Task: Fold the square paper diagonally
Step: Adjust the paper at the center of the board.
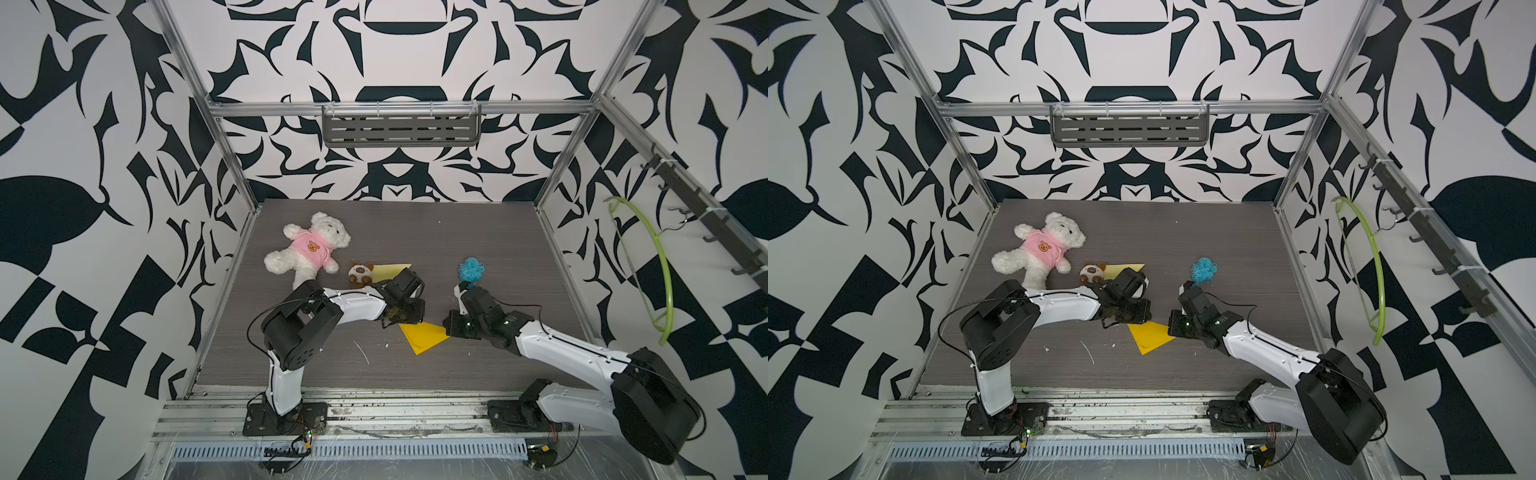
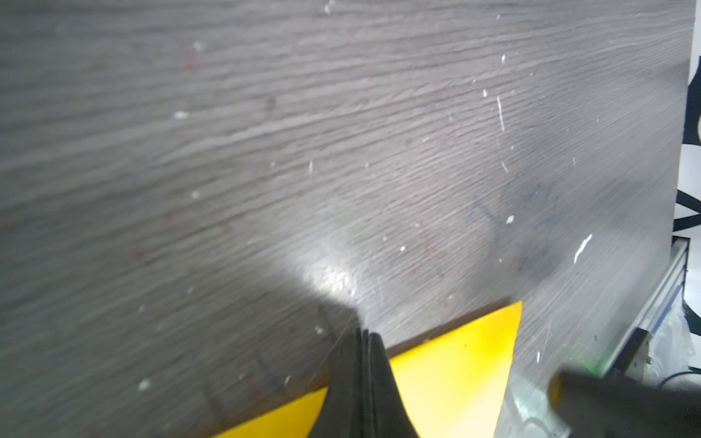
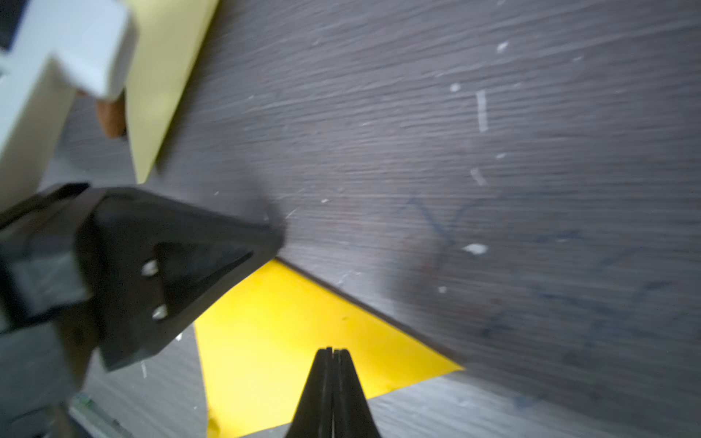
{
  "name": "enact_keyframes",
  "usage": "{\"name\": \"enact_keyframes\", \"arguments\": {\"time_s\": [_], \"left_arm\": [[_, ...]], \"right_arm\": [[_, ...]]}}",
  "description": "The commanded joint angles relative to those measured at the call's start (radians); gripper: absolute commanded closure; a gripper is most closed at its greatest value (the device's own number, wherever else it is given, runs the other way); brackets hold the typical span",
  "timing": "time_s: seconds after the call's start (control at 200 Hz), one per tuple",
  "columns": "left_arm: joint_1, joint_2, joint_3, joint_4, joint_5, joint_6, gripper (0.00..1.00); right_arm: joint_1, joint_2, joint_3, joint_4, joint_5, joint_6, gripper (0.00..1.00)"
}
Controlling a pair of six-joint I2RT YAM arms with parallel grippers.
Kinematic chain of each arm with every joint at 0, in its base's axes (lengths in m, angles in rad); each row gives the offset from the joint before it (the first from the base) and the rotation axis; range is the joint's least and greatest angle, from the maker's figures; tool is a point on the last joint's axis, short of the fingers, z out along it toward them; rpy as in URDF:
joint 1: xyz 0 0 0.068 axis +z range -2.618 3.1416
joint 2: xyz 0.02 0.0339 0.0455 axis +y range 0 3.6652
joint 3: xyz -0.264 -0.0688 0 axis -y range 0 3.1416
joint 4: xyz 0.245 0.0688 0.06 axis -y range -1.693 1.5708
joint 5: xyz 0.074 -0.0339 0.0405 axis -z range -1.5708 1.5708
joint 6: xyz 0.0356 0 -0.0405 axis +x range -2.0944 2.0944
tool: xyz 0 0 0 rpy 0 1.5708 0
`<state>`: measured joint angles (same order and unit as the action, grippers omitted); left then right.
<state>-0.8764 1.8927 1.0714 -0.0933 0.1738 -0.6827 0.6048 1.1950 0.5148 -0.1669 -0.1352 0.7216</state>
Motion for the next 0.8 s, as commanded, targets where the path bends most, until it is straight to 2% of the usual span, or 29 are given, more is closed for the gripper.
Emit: {"name": "enact_keyframes", "arguments": {"time_s": [0.0, 0.26, 0.405, 0.575, 0.66, 0.725, 0.795], "left_arm": [[0.001, -0.019, -0.015, -0.010, -0.001, -0.014, 1.00], [-0.001, -0.125, -0.011, -0.025, -0.008, -0.047, 0.99], [-0.012, -0.176, -0.085, -0.014, -0.013, -0.096, 0.90], [-0.040, -0.210, -0.179, -0.005, -0.046, -0.157, 0.89], [-0.043, -0.272, -0.239, 0.018, -0.074, -0.185, 0.87], [-0.043, -0.341, -0.273, 0.027, -0.105, -0.192, 0.84], [-0.042, -0.429, -0.271, -0.017, -0.153, -0.176, 0.74]], "right_arm": [[-0.019, 0.032, 0.008, -0.012, -0.067, -0.068, 0.93], [-0.022, 0.079, -0.006, 0.004, -0.078, -0.077, 0.94], [-0.021, 0.087, -0.021, -0.012, -0.049, -0.080, 0.95], [-0.016, 0.081, -0.031, -0.016, -0.049, -0.070, 0.95], [-0.003, 0.060, -0.039, -0.022, -0.043, -0.061, 0.95], [0.006, 0.039, -0.036, -0.043, -0.040, -0.052, 0.95], [0.014, -0.007, -0.032, -0.068, -0.038, -0.044, 0.94]]}}
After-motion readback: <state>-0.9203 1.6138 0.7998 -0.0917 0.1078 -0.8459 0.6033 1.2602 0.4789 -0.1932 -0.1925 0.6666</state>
